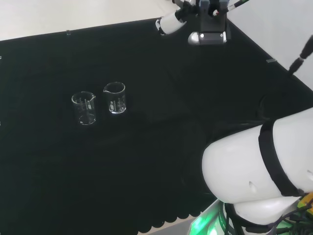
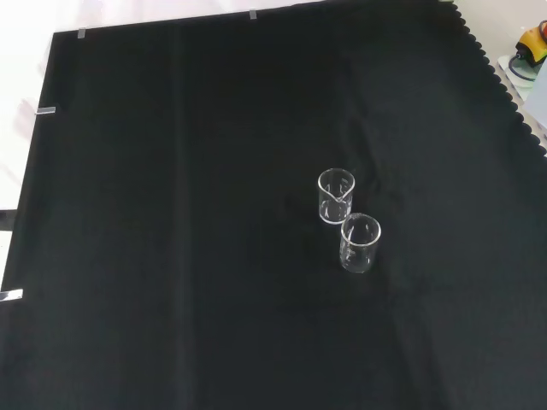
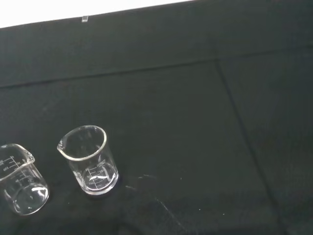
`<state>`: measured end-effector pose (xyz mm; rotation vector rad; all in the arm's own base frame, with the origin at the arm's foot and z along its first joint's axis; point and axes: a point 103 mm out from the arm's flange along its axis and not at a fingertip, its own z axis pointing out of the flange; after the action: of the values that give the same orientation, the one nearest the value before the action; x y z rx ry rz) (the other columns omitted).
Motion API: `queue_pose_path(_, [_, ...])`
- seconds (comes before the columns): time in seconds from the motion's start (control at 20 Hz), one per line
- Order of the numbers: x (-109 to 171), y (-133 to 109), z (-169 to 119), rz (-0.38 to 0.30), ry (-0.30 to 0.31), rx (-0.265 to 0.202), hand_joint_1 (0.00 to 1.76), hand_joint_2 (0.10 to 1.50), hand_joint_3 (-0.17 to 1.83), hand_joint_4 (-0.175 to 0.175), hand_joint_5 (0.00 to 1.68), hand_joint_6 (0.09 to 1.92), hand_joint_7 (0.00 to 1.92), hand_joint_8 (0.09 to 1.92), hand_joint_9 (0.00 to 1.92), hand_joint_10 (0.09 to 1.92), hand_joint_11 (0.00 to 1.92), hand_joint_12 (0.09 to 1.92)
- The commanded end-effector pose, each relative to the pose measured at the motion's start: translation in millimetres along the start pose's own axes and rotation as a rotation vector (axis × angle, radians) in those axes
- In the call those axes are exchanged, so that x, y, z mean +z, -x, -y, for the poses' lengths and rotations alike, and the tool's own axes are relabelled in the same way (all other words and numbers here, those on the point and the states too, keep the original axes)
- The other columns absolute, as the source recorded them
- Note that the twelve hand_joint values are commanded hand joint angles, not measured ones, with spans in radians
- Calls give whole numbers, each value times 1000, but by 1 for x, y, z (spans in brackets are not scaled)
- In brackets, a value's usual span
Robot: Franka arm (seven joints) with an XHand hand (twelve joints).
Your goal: Pick up the beaker on the right.
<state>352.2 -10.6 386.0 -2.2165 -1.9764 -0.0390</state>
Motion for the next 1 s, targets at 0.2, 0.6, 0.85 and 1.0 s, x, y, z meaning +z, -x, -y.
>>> queue_pose_path(0.2, [48,12,-61,-55,-39,-22,572,645,1045,-42,191,87,122,533,193,651,0,966])
queue_pose_path(0.6, [80,19,-95,-101,-55,-51,571,629,1046,-43,188,87,122,536,193,650,0,964])
queue_pose_path(0.85, [106,21,-110,-129,-86,-73,568,572,1058,-43,188,87,121,541,194,649,0,960])
queue_pose_path(1.0, [121,21,-118,-157,-110,-87,557,546,1055,-42,187,87,121,542,195,648,0,960])
